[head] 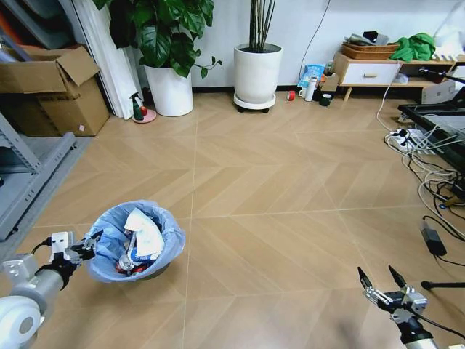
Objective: Pick up the trash bin and place the garbage on the floor into it.
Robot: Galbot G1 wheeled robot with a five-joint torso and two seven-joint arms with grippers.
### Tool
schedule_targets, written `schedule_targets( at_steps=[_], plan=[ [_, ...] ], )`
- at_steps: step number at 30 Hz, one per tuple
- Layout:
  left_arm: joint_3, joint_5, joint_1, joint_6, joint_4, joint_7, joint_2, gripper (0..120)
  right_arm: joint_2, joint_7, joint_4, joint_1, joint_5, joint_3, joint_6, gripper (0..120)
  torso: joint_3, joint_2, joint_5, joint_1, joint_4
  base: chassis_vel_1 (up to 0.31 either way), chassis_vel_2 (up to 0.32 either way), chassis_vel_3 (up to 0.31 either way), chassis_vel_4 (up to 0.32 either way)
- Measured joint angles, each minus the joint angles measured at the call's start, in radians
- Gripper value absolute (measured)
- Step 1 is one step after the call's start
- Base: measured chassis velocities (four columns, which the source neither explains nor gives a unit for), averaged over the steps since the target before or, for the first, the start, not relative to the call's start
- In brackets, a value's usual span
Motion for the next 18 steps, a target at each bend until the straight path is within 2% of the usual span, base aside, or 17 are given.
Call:
schedule_targets(
  at_steps=[11, 16, 18],
  plan=[
    [-0.009, 0.009, -0.015, -0.008, 0.06, -0.001, -0.023, 1, 0.004, -0.013, 0.008, -0.004, 0.003, 0.005, 0.01, 100, 0.0, 0.0, -0.0001, 0.0, 0.0001, 0.006, -0.004, -0.004, 0.005],
    [0.015, 0.003, -0.098, -0.007, 0.142, -0.025, -0.012, 1, 0.011, -0.023, 0.013, -0.005, 0.014, 0.007, 0.02, 100, 0.0, 0.0, -0.0001, 0.0, 0.0001, 0.0, 0.0, 0.0, 0.0],
    [0.046, -0.008, -0.149, -0.003, 0.197, -0.039, 0.011, 1, 0.014, -0.026, 0.019, -0.011, 0.015, 0.01, 0.021, 100, 0.0, 0.0, -0.0001, 0.0, 0.0, 0.0, 0.0, 0.0, 0.0]
  ],
)
